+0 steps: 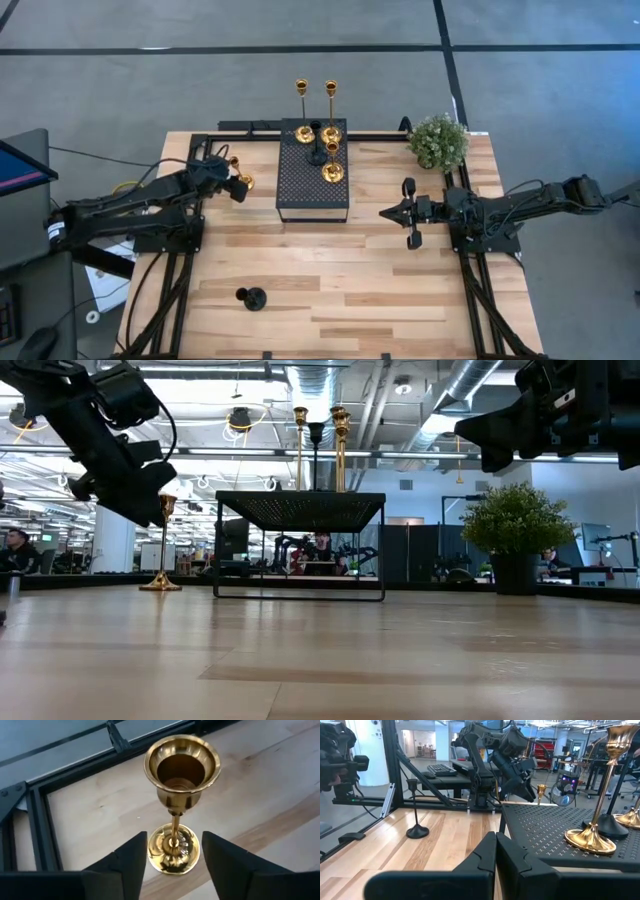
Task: Pick & Place candle stick holders
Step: Put the small gold candle holder on the shelf
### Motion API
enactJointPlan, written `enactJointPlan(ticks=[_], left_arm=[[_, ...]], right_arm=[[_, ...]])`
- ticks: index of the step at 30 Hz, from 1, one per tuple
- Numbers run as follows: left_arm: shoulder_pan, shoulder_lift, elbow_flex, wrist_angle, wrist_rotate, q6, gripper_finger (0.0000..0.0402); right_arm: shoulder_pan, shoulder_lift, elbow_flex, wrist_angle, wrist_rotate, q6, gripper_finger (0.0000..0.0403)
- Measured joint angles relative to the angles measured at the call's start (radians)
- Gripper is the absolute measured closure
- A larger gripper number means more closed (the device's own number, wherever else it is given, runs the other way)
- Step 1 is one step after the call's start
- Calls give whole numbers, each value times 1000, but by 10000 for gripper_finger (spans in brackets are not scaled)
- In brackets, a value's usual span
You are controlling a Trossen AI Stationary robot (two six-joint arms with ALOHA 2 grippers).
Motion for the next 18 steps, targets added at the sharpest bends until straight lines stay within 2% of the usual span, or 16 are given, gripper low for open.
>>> enactJointPlan(ticks=[6,12,18], left_arm=[[0,65,-86,163,5,3,186],[0,102,-131,273,3,5,185],[1,101,-141,330,-80,7,193]], right_arm=[[0,0,0,0,0,0,403],[0,0,0,0,0,0,403],[0,0,0,0,0,1,403]])
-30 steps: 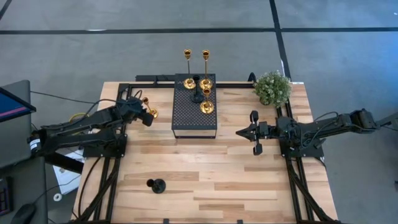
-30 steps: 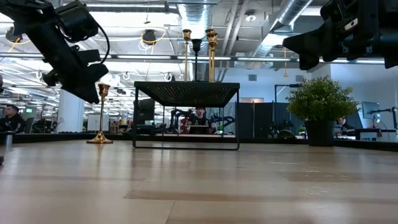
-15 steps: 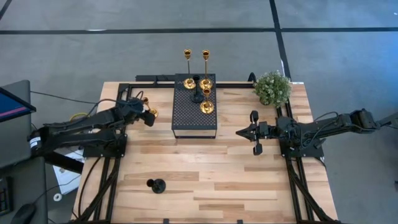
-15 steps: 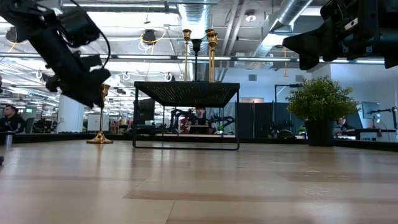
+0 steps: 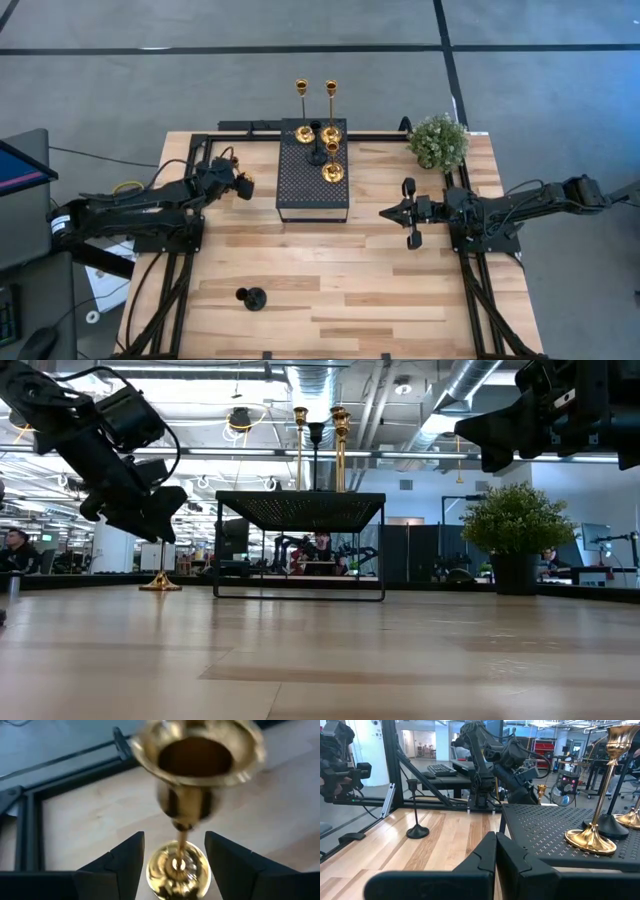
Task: Pick & Place candle stick holders
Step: Put the small gold candle holder on the shelf
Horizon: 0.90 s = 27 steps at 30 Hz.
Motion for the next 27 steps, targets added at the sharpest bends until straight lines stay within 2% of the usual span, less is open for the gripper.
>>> enactJointPlan(ticks=[8,18,27], left_arm=[[0,1,0,22,-13,0,223],[0,1,0,33,-13,0,319],[0,0,0,38,-6,7,376]], right_arm=[[0,0,0,-3,0,25,403],[0,0,0,-3,0,25,403],[0,0,0,-3,0,25,403]])
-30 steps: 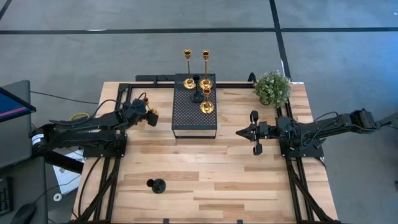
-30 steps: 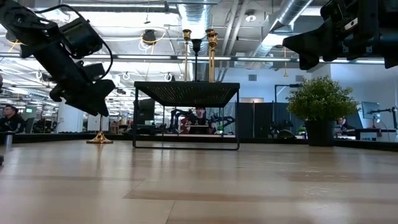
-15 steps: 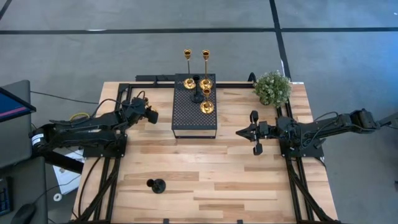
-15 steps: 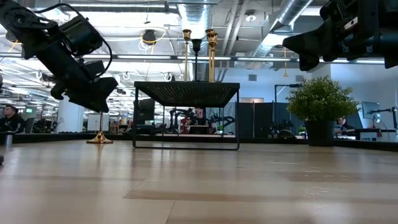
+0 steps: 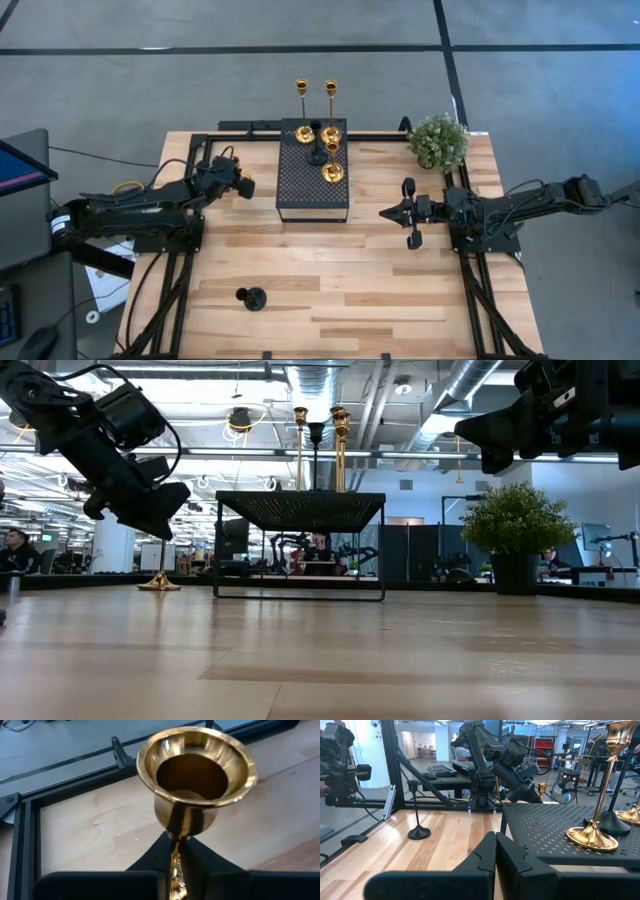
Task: Pick & Place candle stick holders
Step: Put the small gold candle holder on the shelf
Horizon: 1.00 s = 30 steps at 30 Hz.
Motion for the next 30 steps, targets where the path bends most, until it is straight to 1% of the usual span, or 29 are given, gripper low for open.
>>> enactJointPlan(ticks=[3,7,16,22,26,30], left_arm=[[0,0,0,0,0,0,385],[-1,0,0,0,5,23,374],[-1,-44,5,-22,80,74,386],[-1,-56,126,-197,88,73,385],[-1,-56,238,-282,115,87,385],[-1,-53,362,-371,117,131,385]], right_arm=[[0,0,0,0,0,0,403],[0,0,0,0,0,0,403],[0,0,0,0,0,0,403],[-1,0,0,0,0,0,403],[-1,0,0,0,0,0,403],[-1,0,0,-1,0,0,403]])
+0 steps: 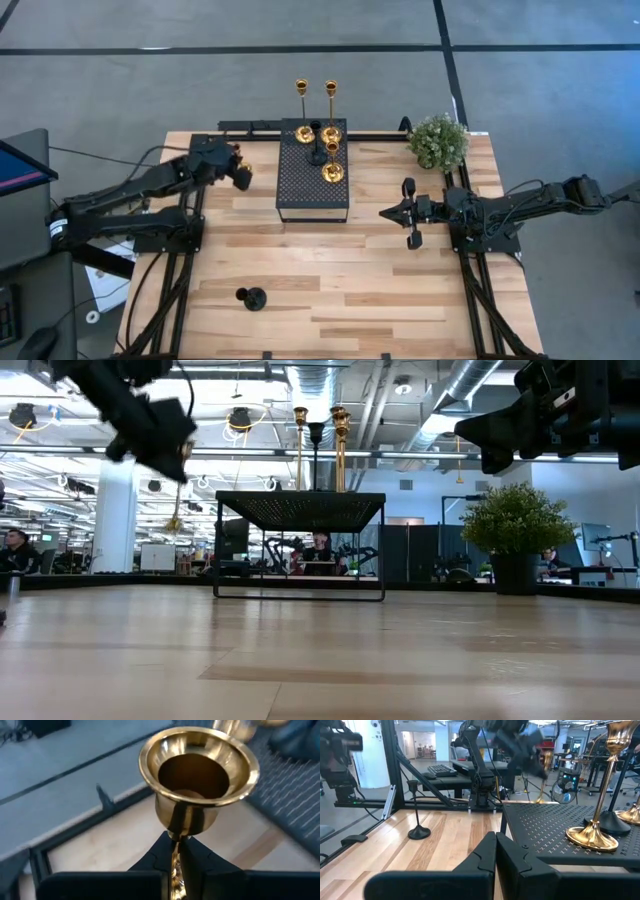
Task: Pick & Place candle stick holders
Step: Put the small gold candle holder on the shelf
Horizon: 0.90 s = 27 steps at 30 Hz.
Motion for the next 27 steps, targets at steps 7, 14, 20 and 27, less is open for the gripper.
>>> enactJointPlan(ticks=[7,14,20,27], left_arm=[[0,3,187,-25,120,48,385],[-26,73,280,-18,200,53,385],[-119,205,289,110,223,86,385],[-190,303,289,262,224,147,385]], right_arm=[[0,0,0,-4,2,0,403],[0,0,0,-4,2,0,403],[-1,0,0,-8,26,0,403],[0,0,0,-12,25,0,403]])
